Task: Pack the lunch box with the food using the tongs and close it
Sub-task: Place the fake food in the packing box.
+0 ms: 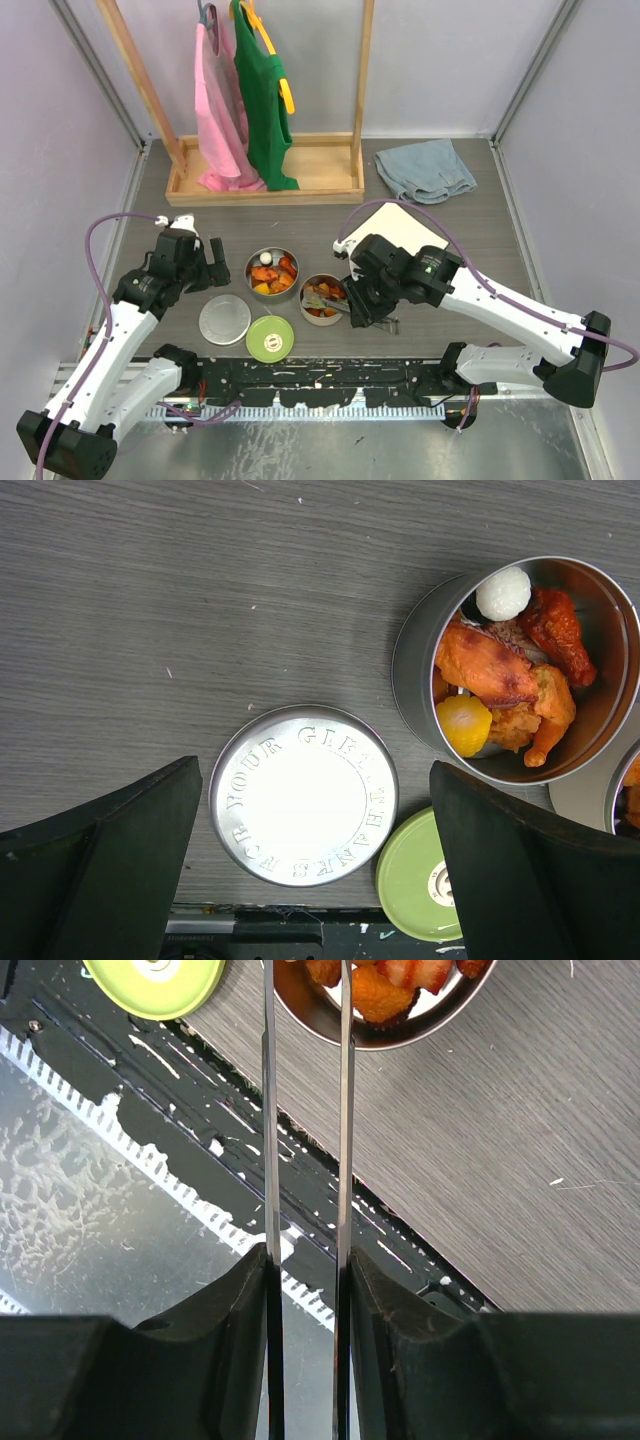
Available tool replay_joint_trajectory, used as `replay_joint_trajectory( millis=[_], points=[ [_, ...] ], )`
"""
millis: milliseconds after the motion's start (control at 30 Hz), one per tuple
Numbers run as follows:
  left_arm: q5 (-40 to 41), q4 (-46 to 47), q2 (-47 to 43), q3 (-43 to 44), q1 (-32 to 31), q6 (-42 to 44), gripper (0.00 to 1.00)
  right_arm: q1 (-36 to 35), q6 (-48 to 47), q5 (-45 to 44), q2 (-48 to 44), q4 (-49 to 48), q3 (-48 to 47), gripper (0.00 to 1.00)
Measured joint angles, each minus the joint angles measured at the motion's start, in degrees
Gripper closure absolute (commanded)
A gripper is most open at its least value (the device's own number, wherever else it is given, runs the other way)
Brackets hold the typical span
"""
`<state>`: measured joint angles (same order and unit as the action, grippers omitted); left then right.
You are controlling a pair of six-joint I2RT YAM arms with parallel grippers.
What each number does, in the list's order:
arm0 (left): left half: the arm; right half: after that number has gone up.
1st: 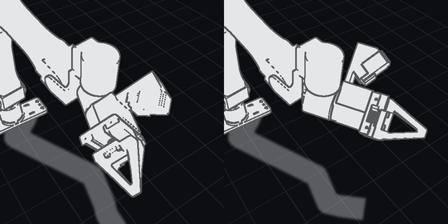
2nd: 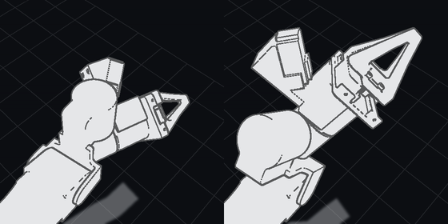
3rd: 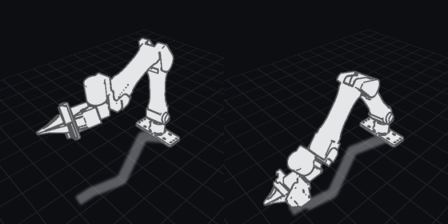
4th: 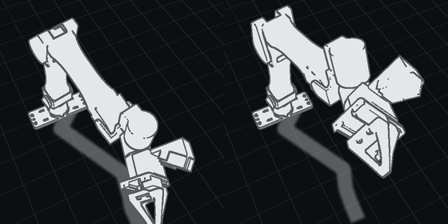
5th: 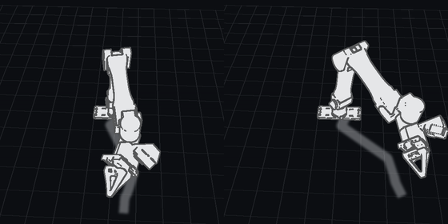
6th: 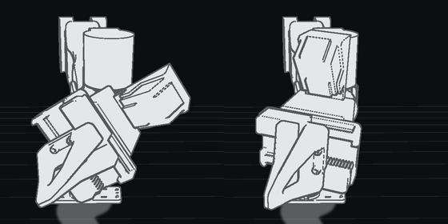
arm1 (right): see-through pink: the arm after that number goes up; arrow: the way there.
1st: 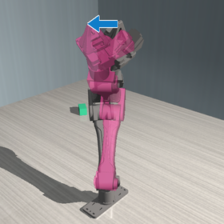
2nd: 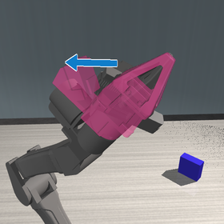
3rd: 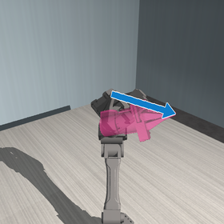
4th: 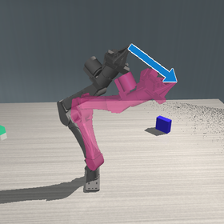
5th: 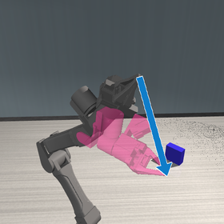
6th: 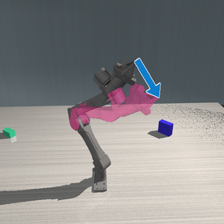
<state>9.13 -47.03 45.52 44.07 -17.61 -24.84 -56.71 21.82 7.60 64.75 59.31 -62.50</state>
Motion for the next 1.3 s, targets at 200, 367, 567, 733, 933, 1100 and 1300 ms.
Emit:
replay_joint_trajectory(
  millis=[200, 367, 567, 733, 933, 1100, 1300],
  points=[
    [0.0, 0.0, 0.0, 0.0, 0.0, 0.0, 0.02, -0.4, 0.0, -0.5, 0.0, 0.8, 0.0, 0.65],
    [0.0, 0.0, 0.0, 0.0, 0.0, 0.0, 0.02, -0.6, 0.1, -0.9, 0.0, 1.1, 0.0, 0.63],
    [0.0, 0.0, 0.0, 0.0, 0.0, 0.0, 0.02, -0.7, 0.2, -1.2, 0.0, 1.4, 0.0, 0.59],
    [0.0, 0.0, 0.0, 0.0, 0.0, 0.0, 0.02, -0.9, 0.2, -1.3, 0.0, 1.7, 0.0, 0.58],
    [0.0, -0.1, 0.0, 0.0, 0.0, 0.0, 0.02, -1.0, 0.1, -1.3, 0.0, 1.7, 0.0, 0.56],
    [0.0, -0.1, 0.0, 0.0, 0.0, 0.0, 0.02, -1.0, -0.1, -1.3, 0.0, 2.2, 0.0, 0.56],
    [0.0, -0.1, 0.0, 0.0, 0.0, 0.0, 0.02, -1.0, -0.2, -1.4, 0.0, 2.6, 0.0, 0.56]
  ],
)
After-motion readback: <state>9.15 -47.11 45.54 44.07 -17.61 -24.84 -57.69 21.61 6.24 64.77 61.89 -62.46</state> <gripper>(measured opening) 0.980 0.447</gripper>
